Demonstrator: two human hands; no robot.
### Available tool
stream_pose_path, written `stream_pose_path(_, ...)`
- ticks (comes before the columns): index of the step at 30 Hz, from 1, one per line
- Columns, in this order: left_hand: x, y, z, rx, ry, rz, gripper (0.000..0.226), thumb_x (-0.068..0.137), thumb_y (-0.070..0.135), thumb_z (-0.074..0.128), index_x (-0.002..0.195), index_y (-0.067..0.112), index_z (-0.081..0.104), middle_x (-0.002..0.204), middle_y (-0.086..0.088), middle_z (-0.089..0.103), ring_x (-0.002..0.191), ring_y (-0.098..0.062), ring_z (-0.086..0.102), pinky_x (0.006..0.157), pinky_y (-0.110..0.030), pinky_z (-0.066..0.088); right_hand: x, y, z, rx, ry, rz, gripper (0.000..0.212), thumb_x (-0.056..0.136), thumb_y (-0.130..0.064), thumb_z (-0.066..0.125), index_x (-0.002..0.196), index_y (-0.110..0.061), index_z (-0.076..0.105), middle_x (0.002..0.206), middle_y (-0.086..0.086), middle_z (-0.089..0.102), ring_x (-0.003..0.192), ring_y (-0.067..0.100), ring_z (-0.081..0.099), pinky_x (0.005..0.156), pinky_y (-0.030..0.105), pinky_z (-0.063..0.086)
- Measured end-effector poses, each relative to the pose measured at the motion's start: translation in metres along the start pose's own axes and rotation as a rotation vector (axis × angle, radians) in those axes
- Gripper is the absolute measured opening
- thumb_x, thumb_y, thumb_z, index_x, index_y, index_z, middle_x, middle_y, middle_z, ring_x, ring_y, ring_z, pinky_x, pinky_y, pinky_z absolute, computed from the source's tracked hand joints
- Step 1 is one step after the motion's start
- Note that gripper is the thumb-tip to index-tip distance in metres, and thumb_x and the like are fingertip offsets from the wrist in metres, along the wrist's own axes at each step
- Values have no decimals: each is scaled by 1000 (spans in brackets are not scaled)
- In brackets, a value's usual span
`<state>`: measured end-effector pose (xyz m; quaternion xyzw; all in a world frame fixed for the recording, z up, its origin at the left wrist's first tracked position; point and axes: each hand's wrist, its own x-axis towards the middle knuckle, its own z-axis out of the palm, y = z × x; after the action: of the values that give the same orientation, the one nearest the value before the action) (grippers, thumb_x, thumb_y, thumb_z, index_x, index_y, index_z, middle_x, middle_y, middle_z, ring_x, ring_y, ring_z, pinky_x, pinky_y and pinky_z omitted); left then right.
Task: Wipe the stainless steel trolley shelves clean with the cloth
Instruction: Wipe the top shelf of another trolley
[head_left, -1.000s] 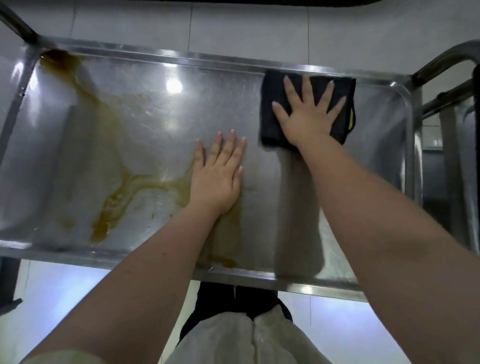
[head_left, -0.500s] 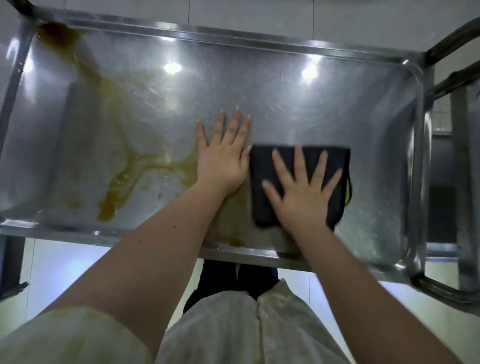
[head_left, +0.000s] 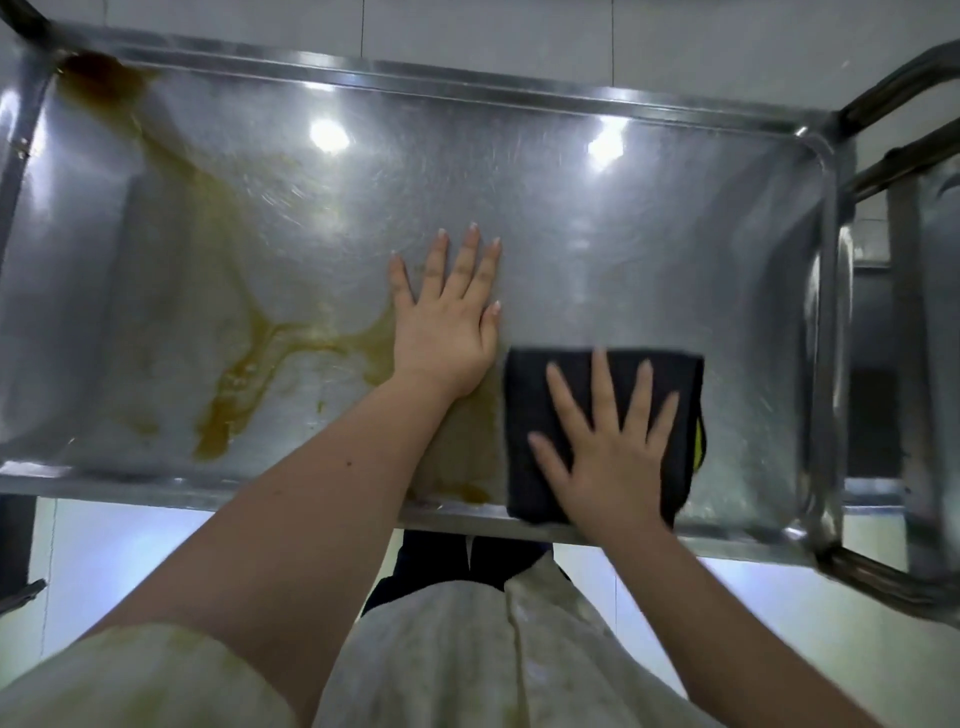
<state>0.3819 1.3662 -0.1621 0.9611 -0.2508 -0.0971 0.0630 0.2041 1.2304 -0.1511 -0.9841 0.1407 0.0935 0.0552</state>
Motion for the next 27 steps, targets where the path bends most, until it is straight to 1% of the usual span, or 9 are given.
stream_pose_path(2,0,0,1,0,13,4,61,101,43,18,158,27,3,165,3,0,152,-25,-3,115,-65,0,-23,-3,3,7,-49,-10,65,95,-69,20,154,-42,17,164,5,11,147,47,2,113,70,4)
stream_pose_path(3,0,0,1,0,14,6,61,101,43,17,158,27,4,165,3,1,152,-25,-2,115,-65,1,-8,-2,0,16,-40,-23,64,95,-69,21,153,-43,17,164,5,13,146,48,3,113,70,4)
stream_pose_path(9,3,-1,4,14,18,-3,61,101,46,15,158,30,3,165,3,1,152,-25,-2,115,-65,1,229,5,-46,57,-18,180,69,88,-75,13,152,-49,4,165,0,-2,146,46,-8,110,71,-8)
stream_pose_path(11,3,-2,3,4,16,-2,59,101,49,17,157,36,4,165,4,2,152,-25,-1,115,-65,0,262,4,-50,36,-43,209,69,88,-75,11,152,-49,1,165,0,-5,146,45,-10,108,73,-9)
stream_pose_path(14,4,0,-2,7,-13,-9,58,100,55,15,154,45,1,165,4,-1,151,-26,-2,113,-67,-3,222,5,-43,27,-26,146,68,89,-73,11,152,-48,2,165,1,-1,147,45,-7,107,75,-6)
stream_pose_path(19,4,2,-4,45,-53,-25,66,93,69,9,152,47,-9,164,4,-12,151,-27,-8,112,-68,-4,12,10,-12,26,-18,92,65,94,-69,20,154,-44,15,164,4,12,147,47,4,109,74,4)
stream_pose_path(21,3,2,-4,40,-44,-19,70,90,75,9,152,47,-9,164,4,-13,151,-27,-10,113,-67,-6,-19,22,-10,49,-81,48,64,94,-71,20,153,-46,15,164,4,15,147,47,5,110,73,3)
stream_pose_path(23,2,-1,-3,49,-44,-10,75,87,80,9,151,48,-11,164,4,-14,151,-27,-11,113,-66,-8,27,48,-17,69,-73,25,64,91,-72,18,151,-50,10,164,2,14,147,47,3,111,71,0)
stream_pose_path(27,6,-3,1,51,-8,-7,79,83,86,9,151,50,-8,165,5,-10,151,-27,-7,113,-65,-9,205,126,-54,67,-90,230,70,83,-81,7,147,-56,-6,164,-6,-9,147,40,-14,111,69,-11)
